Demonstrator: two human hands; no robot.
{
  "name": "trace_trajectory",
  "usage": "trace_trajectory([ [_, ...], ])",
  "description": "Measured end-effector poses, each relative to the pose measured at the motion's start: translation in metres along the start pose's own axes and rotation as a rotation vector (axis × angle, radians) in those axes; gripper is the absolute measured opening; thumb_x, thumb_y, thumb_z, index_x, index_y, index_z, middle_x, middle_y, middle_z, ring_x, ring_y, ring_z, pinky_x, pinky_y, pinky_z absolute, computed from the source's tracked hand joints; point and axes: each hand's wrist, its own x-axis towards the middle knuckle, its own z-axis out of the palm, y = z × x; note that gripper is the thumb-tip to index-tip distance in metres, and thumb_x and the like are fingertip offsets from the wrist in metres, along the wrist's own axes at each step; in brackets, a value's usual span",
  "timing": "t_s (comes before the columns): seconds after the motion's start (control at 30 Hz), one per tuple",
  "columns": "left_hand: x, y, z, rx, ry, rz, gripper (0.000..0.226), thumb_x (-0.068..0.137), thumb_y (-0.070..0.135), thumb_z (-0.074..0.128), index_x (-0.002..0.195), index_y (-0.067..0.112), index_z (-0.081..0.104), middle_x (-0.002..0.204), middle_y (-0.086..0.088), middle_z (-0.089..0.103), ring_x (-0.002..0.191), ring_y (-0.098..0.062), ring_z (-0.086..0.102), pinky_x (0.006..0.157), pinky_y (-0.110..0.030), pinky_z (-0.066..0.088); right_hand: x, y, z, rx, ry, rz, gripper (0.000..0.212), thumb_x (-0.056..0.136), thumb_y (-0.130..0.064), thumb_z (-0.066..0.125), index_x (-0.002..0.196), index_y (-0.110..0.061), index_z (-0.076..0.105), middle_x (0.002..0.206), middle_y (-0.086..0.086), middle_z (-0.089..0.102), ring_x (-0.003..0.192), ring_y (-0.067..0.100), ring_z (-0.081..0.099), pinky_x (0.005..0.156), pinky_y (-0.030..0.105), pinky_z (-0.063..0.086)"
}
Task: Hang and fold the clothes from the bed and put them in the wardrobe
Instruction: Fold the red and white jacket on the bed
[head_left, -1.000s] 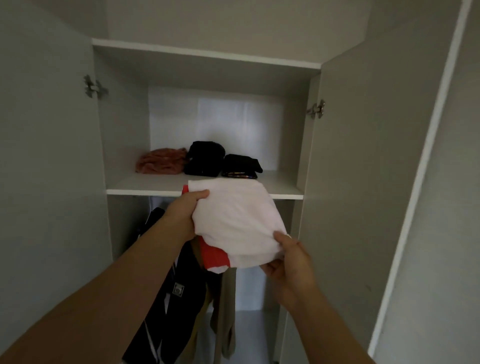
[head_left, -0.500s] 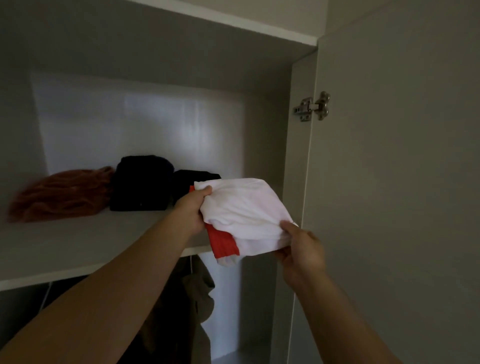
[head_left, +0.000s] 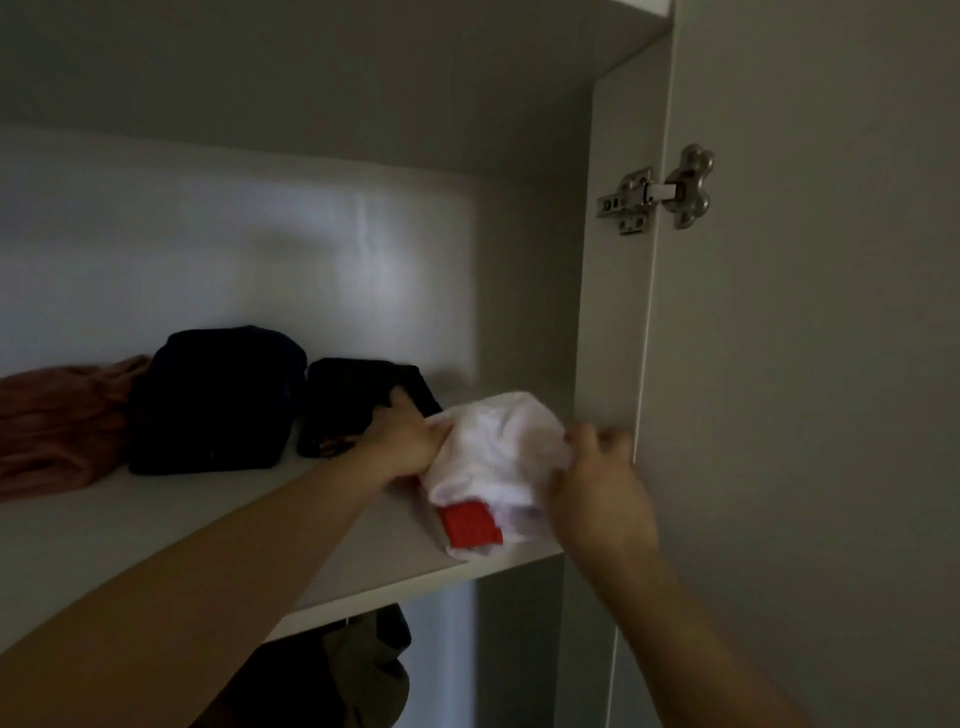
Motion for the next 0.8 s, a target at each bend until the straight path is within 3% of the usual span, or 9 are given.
trace_trajectory([
  [0.07, 0.005, 0.000, 0.001, 0.293, 0.112, 0.290, 0.078, 0.099, 0.061, 0.042, 0.159, 0.018, 0.018, 0.166, -0.010, 0.017, 0.148, -0.034, 0.026, 0.117, -0.045, 0.031, 0.000, -0.004, 0.008, -0.288, 0.094, -0.191, 0.042, 0.082, -0.019, 0.062, 0.124, -0.018, 0.058, 0.130, 0.016, 0.055, 0.112, 0.039, 0.058, 0.086, 0.045, 0.051],
  [0.17, 0.014, -0.005, 0.006, 0.312, -0.059, 0.573, 0.070, 0.100, 0.063, 0.034, 0.159, 0.027, 0.023, 0.166, 0.000, 0.021, 0.152, -0.023, 0.020, 0.123, -0.040, 0.019, 0.007, -0.012, 0.021, -0.211, 0.026, -0.373, 0.040, 0.085, -0.026, 0.062, 0.124, -0.017, 0.064, 0.128, 0.009, 0.063, 0.112, 0.030, 0.061, 0.093, 0.040, 0.050],
  [0.23, 0.018, -0.018, 0.019, 0.481, -0.196, 0.588, 0.074, 0.098, 0.068, 0.023, 0.160, 0.031, 0.008, 0.169, 0.004, 0.005, 0.155, -0.019, 0.005, 0.125, -0.043, 0.010, 0.011, -0.006, 0.039, -0.259, -0.196, -0.360, 0.039, 0.098, -0.031, 0.046, 0.134, -0.019, 0.053, 0.137, 0.003, 0.058, 0.124, 0.022, 0.055, 0.106, 0.033, 0.041],
  [0.33, 0.028, -0.029, 0.033, 0.582, -0.198, 0.534, 0.075, 0.097, 0.069, 0.012, 0.160, 0.033, -0.005, 0.168, 0.006, -0.011, 0.154, -0.017, -0.009, 0.125, -0.046, 0.001, 0.017, 0.006, 0.061, -0.279, -0.391, -0.314, 0.059, 0.105, -0.033, 0.039, 0.158, -0.014, 0.020, 0.165, 0.007, 0.023, 0.153, 0.024, 0.018, 0.124, 0.040, 0.016],
  [0.53, 0.037, -0.024, 0.047, 0.539, -0.209, 0.476, 0.078, 0.096, 0.073, 0.011, 0.159, 0.032, -0.008, 0.167, 0.006, -0.016, 0.153, -0.017, -0.016, 0.122, -0.046, -0.009, 0.028, 0.016, 0.066, -0.293, -0.486, -0.347, 0.069, 0.107, -0.037, 0.035, 0.161, -0.011, -0.002, 0.169, 0.008, 0.001, 0.155, 0.027, 0.001, 0.126, 0.043, 0.005],
  [0.6, 0.032, -0.027, 0.048, 0.521, -0.225, 0.462, 0.090, 0.089, 0.081, 0.016, 0.159, 0.031, -0.009, 0.167, 0.005, -0.017, 0.153, -0.018, -0.017, 0.122, -0.047, -0.009, 0.025, 0.020, 0.067, -0.353, -0.496, -0.383, 0.070, 0.107, -0.036, 0.034, 0.160, -0.009, -0.003, 0.168, 0.012, 0.001, 0.155, 0.030, 0.003, 0.126, 0.043, 0.005],
  [0.67, 0.026, -0.023, 0.045, 0.551, -0.237, 0.451, 0.098, 0.086, 0.085, 0.023, 0.160, 0.029, -0.008, 0.168, 0.002, -0.015, 0.154, -0.021, -0.015, 0.123, -0.049, -0.006, 0.025, 0.017, 0.066, -0.339, -0.483, -0.347, 0.066, 0.107, -0.035, 0.034, 0.160, -0.008, 0.005, 0.166, 0.015, 0.017, 0.152, 0.034, 0.020, 0.124, 0.043, 0.016],
  [0.73, 0.017, -0.014, 0.039, 0.607, -0.219, 0.436, 0.100, 0.087, 0.085, 0.024, 0.160, 0.025, -0.007, 0.168, -0.003, -0.013, 0.154, -0.026, -0.011, 0.123, -0.050, -0.003, 0.027, 0.009, 0.061, -0.323, -0.445, -0.253, 0.057, 0.105, -0.034, 0.043, 0.155, -0.009, 0.030, 0.149, 0.013, 0.049, 0.133, 0.031, 0.051, 0.114, 0.042, 0.038],
  [0.8, 0.001, -0.004, 0.035, 0.646, -0.168, 0.425, 0.096, 0.091, 0.079, 0.027, 0.160, 0.019, -0.005, 0.168, -0.011, -0.009, 0.154, -0.032, -0.004, 0.124, -0.050, 0.002, 0.023, 0.001, 0.056, -0.409, -0.407, -0.163, 0.037, 0.099, -0.032, 0.056, 0.131, -0.014, 0.060, 0.119, 0.007, 0.068, 0.108, 0.024, 0.066, 0.098, 0.039, 0.052],
])
